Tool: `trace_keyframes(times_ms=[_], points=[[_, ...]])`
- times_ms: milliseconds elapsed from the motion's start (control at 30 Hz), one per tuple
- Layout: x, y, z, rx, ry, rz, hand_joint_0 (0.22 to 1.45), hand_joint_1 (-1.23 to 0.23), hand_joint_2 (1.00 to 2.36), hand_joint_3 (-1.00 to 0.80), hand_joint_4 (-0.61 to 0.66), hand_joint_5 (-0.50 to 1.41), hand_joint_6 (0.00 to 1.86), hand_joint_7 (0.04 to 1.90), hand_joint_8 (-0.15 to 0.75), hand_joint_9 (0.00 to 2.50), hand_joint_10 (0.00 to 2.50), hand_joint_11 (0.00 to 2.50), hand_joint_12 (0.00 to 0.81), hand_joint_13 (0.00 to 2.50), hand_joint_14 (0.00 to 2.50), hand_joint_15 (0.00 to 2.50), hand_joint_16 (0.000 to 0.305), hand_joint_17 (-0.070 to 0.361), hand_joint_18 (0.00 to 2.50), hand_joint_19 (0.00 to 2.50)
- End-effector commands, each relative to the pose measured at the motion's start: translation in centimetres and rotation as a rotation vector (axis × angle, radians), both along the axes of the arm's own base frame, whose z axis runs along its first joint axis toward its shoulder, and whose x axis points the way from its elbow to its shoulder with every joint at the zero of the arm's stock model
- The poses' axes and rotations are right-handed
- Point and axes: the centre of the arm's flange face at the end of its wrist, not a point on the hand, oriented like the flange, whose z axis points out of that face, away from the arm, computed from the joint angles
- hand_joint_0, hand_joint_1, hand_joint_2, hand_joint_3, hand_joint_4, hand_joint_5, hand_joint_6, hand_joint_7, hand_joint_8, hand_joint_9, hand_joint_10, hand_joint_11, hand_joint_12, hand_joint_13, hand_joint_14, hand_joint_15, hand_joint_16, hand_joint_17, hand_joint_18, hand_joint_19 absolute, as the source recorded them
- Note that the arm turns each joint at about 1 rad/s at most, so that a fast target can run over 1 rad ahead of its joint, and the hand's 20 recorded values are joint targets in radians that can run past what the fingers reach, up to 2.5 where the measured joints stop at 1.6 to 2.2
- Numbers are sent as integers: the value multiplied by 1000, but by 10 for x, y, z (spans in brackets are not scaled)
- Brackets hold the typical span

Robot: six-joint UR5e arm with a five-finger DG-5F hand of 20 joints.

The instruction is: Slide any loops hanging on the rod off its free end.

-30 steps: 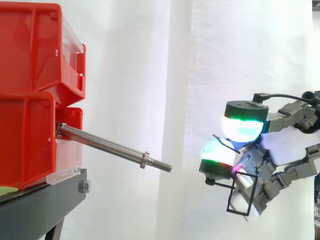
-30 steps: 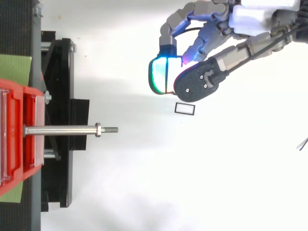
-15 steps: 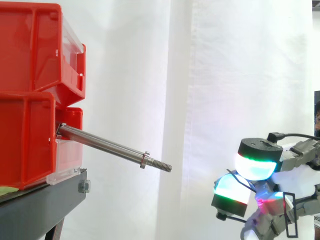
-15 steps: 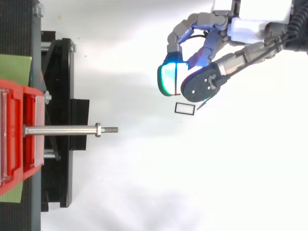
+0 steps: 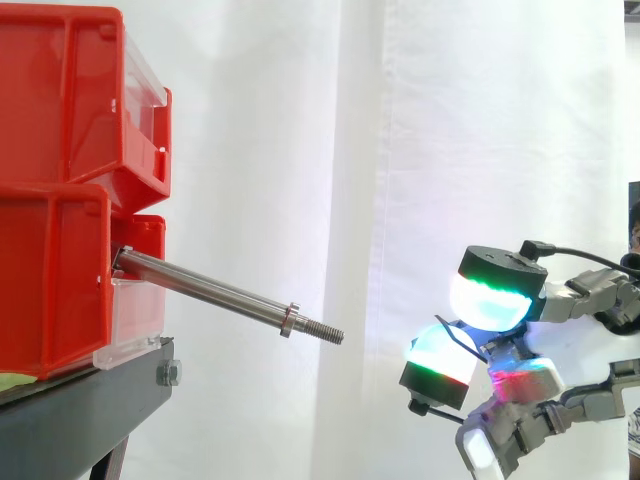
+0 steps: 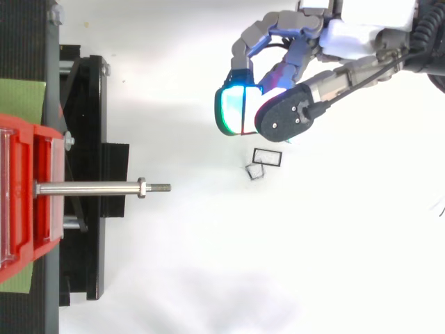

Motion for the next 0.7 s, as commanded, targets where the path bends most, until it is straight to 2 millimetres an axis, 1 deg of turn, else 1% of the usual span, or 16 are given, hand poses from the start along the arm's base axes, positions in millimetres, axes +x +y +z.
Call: trace_keyframes(times_ms=[0, 100, 133, 167, 200, 233, 267, 367, 400, 467, 533, 600, 667], points=[[1, 0, -1, -6, -4, 2, 585, -662, 1003, -458, 152, -194, 890, 832, 304, 1148, 15, 781, 344, 969, 15, 407, 44, 100, 775, 393], [2, 1, 0, -32, -14, 10, 581, -639, 1002, -468, 156, -192, 888, 827, 308, 1064, 15, 730, 344, 969, 15, 409, 45, 100, 784, 397], [2, 0, 1, -49, -18, 10, 578, -612, 1002, -473, 157, -191, 885, 831, 303, 1055, 16, 723, 345, 965, 15, 414, 45, 101, 784, 400], [4, -1, 2, -81, -33, 15, 572, -527, 1001, -482, 157, -186, 876, 855, 300, 1059, 13, 720, 344, 965, 15, 417, 45, 101, 781, 423], [4, -2, 3, -87, -39, 15, 568, -492, 1000, -493, 158, -184, 874, 859, 306, 1068, 13, 716, 349, 965, 16, 416, 45, 102, 781, 431], [5, -2, 4, -96, -51, 20, 566, -483, 1000, -498, 159, -184, 874, 861, 309, 1068, 15, 705, 348, 965, 15, 423, 46, 103, 781, 430], [6, -3, 5, -100, -60, 20, 560, -438, 1000, -500, 163, -182, 872, 851, 311, 1067, 16, 711, 350, 965, 17, 424, 46, 104, 780, 430], [7, -3, 5, -101, -68, 21, 550, -386, 1000, -500, 159, -165, 858, 889, 312, 1067, 15, 699, 355, 959, 17, 415, 47, 106, 767, 432], [8, -3, 0, -100, -67, 21, 546, -382, 1000, -500, 167, -158, 857, 875, 315, 1068, 15, 699, 358, 956, 15, 418, 47, 106, 768, 428], [9, -2, -4, -99, -68, 26, 540, -391, 1000, -500, 172, -142, 852, 892, 317, 1067, 15, 697, 362, 953, 17, 417, 47, 107, 766, 436], [14, -1, -8, -100, -98, 37, 536, -406, 1000, -500, 175, -134, 851, 892, 318, 1072, 13, 687, 363, 957, 15, 416, 47, 107, 769, 429], [17, 0, -12, -100, -117, 45, 529, -484, 1000, -500, 179, -111, 844, 927, 316, 1096, 13, 665, 358, 963, 14, 406, 46, 104, 791, 423], [19, -1, -12, -100, -134, 56, 534, -512, 1000, -500, 167, -93, 836, 959, 315, 1159, 16, 654, 347, 988, 15, 406, 45, 101, 819, 421]])
